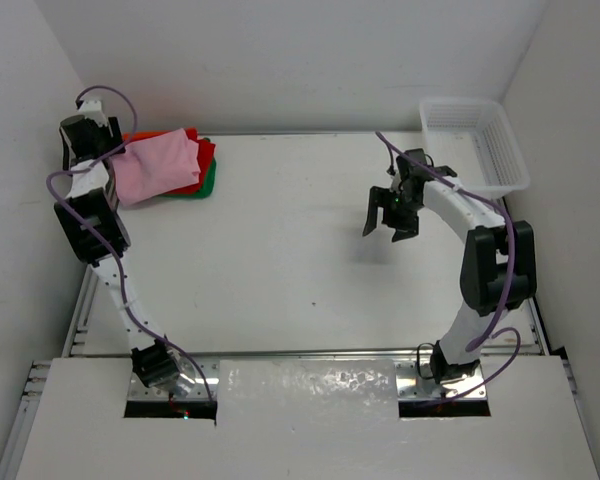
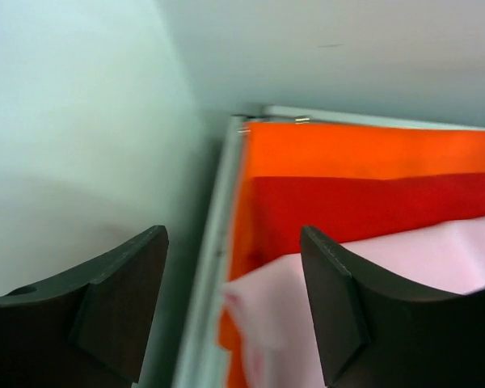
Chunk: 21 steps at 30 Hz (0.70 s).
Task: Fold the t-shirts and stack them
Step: Put the neatly folded tshirt into the corner of the board with the left arm
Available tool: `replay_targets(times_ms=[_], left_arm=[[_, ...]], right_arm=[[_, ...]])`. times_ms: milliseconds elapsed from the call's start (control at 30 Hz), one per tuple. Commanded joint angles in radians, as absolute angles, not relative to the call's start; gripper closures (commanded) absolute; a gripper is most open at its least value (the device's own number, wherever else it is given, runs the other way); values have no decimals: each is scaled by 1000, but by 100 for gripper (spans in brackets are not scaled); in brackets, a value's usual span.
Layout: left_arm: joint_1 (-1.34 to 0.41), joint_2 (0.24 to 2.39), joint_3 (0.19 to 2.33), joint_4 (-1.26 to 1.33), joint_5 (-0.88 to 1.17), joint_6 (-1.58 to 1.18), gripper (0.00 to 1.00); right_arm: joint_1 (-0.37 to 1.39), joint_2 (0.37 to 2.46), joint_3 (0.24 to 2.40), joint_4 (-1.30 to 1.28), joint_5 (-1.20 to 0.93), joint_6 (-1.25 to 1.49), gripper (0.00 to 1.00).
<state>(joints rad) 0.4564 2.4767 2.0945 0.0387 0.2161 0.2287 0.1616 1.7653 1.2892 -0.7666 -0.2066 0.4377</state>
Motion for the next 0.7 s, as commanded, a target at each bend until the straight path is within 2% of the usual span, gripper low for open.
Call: replay_targets(times_ms=[0,100,233,333,367,467,533,567,600,667], left_arm=[[428,2388,2082,89,39,350,35],[414,2362,2054,80,-96,394,35],[391,2251,2002,72,-138,379,35],[345,2102,1895,92,-26,358,34],[331,2050,1853,94,68,297,34],[334,2019,1804,91,252,180,35],[339,2039,1790,92,351,98,44],[341,2078,1787,92,424,53,52],[345,2101,1793,84,457,31,66],[356,2172,1830,51,515,-26,77]], right_arm=[[167,1773,1327,-746,-232,434,21],[167,1770,1322,-739,-242,433,21],[167,1758,1305,-738,-239,425,21],[169,1761,1296,-726,-248,434,21],[169,1759,1295,-721,-255,437,21],[169,1753,1292,-727,-252,434,21],[169,1741,1287,-735,-245,431,21],[169,1738,1285,-741,-242,430,22],[169,1735,1287,-741,-242,430,23],[169,1735,1287,-742,-241,431,23]])
